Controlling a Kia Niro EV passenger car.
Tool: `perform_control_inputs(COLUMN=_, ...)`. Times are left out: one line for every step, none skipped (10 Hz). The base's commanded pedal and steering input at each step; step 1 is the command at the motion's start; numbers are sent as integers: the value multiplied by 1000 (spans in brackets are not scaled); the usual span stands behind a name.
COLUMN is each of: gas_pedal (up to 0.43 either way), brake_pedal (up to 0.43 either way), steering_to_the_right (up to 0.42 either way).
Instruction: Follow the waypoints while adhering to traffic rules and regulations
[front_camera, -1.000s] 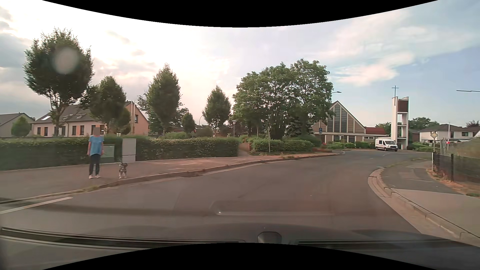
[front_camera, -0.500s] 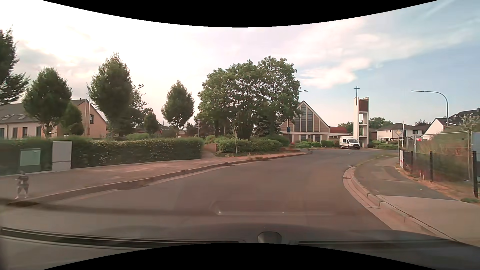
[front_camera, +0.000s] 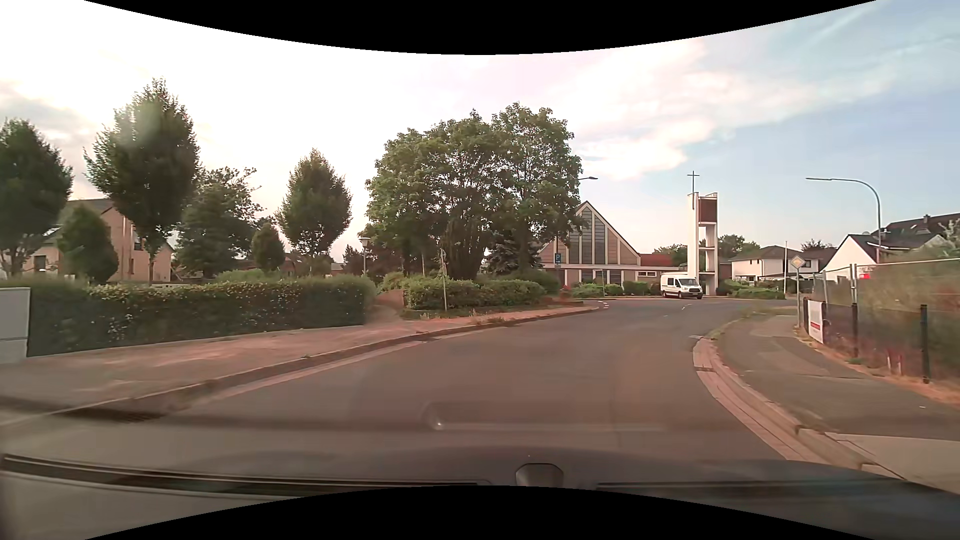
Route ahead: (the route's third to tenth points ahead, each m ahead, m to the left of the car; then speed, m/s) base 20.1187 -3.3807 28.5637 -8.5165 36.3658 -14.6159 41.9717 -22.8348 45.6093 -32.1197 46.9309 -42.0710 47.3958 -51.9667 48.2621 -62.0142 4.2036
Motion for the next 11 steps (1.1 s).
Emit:
perform_control_inputs(gas_pedal=138, brake_pedal=0, steering_to_the_right=100)
perform_control_inputs(gas_pedal=138, brake_pedal=0, steering_to_the_right=116)
perform_control_inputs(gas_pedal=138, brake_pedal=0, steering_to_the_right=120)
perform_control_inputs(gas_pedal=138, brake_pedal=0, steering_to_the_right=124)
perform_control_inputs(gas_pedal=138, brake_pedal=0, steering_to_the_right=131)
perform_control_inputs(gas_pedal=138, brake_pedal=0, steering_to_the_right=139)
perform_control_inputs(gas_pedal=138, brake_pedal=0, steering_to_the_right=144)
perform_control_inputs(gas_pedal=138, brake_pedal=0, steering_to_the_right=151)
perform_control_inputs(gas_pedal=138, brake_pedal=0, steering_to_the_right=158)
perform_control_inputs(gas_pedal=138, brake_pedal=0, steering_to_the_right=162)
perform_control_inputs(gas_pedal=138, brake_pedal=0, steering_to_the_right=164)
